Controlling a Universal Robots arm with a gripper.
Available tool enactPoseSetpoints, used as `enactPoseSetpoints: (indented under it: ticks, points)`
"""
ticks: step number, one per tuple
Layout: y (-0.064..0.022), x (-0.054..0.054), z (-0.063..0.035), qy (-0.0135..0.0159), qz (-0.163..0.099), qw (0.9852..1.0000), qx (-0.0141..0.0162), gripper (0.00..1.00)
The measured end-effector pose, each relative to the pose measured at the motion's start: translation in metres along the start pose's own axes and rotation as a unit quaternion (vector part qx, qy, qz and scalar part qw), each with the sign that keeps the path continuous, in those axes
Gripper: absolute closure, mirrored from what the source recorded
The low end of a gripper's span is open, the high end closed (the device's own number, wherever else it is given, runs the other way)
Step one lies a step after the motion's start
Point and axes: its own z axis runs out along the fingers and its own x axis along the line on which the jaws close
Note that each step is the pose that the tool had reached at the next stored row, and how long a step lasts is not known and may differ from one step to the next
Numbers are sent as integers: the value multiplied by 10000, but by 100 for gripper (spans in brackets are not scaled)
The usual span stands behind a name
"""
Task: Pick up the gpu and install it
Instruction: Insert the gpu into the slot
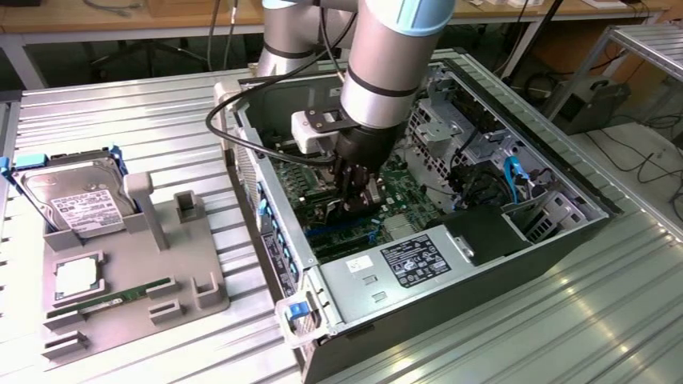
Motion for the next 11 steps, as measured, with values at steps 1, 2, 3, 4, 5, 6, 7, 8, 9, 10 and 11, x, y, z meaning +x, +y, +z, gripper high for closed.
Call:
enactPoseSetpoints:
  ticks: [1, 2, 3, 4, 5, 6, 7, 8, 9, 10, 11]
  points:
    - [-3, 0, -7, 1, 0, 10000, -1, 74]
    - [-7, 0, -21, 5, 0, 10000, -3, 74]
    - [-11, 0, -31, 6, 0, 10000, -2, 74]
    - [-17, -1, -37, 6, 0, 10000, -2, 74]
    - [-20, -1, -38, 6, 0, 10000, -2, 74]
    - [-21, -1, -38, 6, 2, 10000, -2, 74]
    - [-21, 0, -38, 8, 6, 10000, -2, 74]
    - [-21, 0, -36, 8, 9, 10000, -2, 74]
    - [-21, 0, -34, 9, 12, 10000, -3, 74]
    - [-21, 0, -32, 10, 15, 10000, -3, 74]
    - [-21, 1, -25, 9, 18, 10000, -2, 74]
